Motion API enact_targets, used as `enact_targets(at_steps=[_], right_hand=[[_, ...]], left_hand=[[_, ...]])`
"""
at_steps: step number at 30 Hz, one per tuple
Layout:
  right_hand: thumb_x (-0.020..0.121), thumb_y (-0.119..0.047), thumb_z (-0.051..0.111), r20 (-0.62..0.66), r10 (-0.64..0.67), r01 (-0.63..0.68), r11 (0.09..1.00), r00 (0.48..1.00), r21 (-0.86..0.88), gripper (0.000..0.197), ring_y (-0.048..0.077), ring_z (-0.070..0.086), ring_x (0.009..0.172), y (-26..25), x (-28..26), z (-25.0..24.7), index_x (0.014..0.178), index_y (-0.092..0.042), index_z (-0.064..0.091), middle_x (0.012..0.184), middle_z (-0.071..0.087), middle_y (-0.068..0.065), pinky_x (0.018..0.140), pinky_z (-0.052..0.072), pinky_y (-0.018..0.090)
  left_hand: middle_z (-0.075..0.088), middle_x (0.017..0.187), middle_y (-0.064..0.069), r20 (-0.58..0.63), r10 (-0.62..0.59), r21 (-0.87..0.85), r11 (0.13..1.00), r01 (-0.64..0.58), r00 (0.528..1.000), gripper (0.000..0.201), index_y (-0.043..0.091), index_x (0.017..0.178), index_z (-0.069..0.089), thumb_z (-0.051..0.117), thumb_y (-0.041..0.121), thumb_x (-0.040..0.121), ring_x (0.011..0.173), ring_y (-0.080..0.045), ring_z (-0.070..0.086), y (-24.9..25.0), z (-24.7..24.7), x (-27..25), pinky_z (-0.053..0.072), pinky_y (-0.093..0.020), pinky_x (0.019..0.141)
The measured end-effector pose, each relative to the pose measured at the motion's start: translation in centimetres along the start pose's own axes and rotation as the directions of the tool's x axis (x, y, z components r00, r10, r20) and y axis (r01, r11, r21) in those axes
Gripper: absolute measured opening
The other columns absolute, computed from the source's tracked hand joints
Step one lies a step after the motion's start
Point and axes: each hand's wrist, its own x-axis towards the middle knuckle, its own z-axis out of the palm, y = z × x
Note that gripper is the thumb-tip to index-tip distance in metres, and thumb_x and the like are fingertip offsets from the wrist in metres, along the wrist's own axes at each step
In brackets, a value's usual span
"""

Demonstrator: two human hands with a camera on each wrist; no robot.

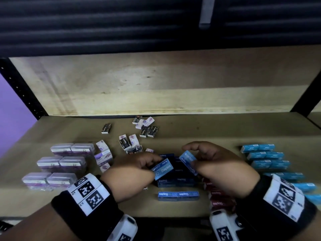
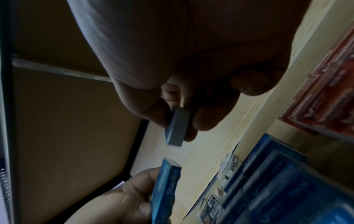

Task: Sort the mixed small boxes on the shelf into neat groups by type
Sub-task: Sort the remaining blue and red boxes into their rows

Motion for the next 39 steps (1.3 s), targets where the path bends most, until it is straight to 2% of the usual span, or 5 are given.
enact_targets(at_steps=[5,11,18,28,39], right_hand=[[0.077,-0.009,0.071,-0.051,-0.033,0.023,0.981,0.998,-0.191,0.023,0.011,0.047,0.055,0.3,0.1,-0.4,0.084,-0.022,0.053,0.062,0.059,-0.003,0.054,0.038,0.031],[0.078,-0.014,0.073,-0.101,-0.043,0.017,0.969,0.994,-0.246,0.048,0.002,0.065,0.064,0.4,0.1,-0.2,0.105,-0.052,0.060,0.086,0.070,-0.021,0.059,0.051,0.021],[0.074,-0.013,0.070,-0.086,-0.010,-0.021,0.939,0.996,-0.343,0.031,0.003,0.054,0.051,0.2,0.2,-0.4,0.088,-0.039,0.060,0.064,0.065,-0.013,0.051,0.045,0.023],[0.075,-0.020,0.069,0.009,0.029,-0.021,0.871,1.000,-0.490,0.034,-0.005,0.066,0.070,-1.4,0.8,-1.1,0.092,-0.049,0.069,0.081,0.072,-0.025,0.064,0.051,0.015],[0.083,-0.037,0.066,0.165,-0.108,0.190,0.296,0.980,-0.936,0.019,0.012,0.058,0.078,-3.2,8.3,-2.4,0.101,-0.034,0.066,0.089,0.063,-0.010,0.069,0.050,0.028]], left_hand=[[0.070,0.070,0.022,0.003,-0.002,-0.015,1.000,0.002,1.000,0.057,0.061,0.102,0.063,0.050,0.026,0.059,0.052,0.007,0.058,0.3,0.0,-0.1,0.041,-0.011,0.048],[0.074,0.086,0.021,-0.023,-0.030,-0.011,1.000,0.029,0.999,0.056,0.052,0.100,0.070,0.049,0.023,0.057,0.064,0.004,0.065,-0.3,0.1,0.6,0.045,-0.016,0.059],[0.072,0.071,0.016,-0.053,-0.005,-0.048,0.999,0.003,0.999,0.043,0.036,0.088,0.076,0.054,0.001,0.076,0.055,0.004,0.063,-0.3,0.0,0.5,0.042,-0.009,0.049],[0.068,0.085,0.030,-0.105,0.099,0.163,0.983,-0.081,0.990,0.044,0.057,0.095,0.063,0.047,0.058,0.054,0.072,0.010,0.063,0.0,-1.6,1.5,0.047,-0.018,0.065],[0.066,0.082,0.025,0.066,0.174,0.608,0.773,-0.178,0.983,0.017,0.043,0.095,0.068,0.060,0.034,0.082,0.078,0.002,0.060,2.1,-5.3,8.2,0.042,-0.017,0.065]])
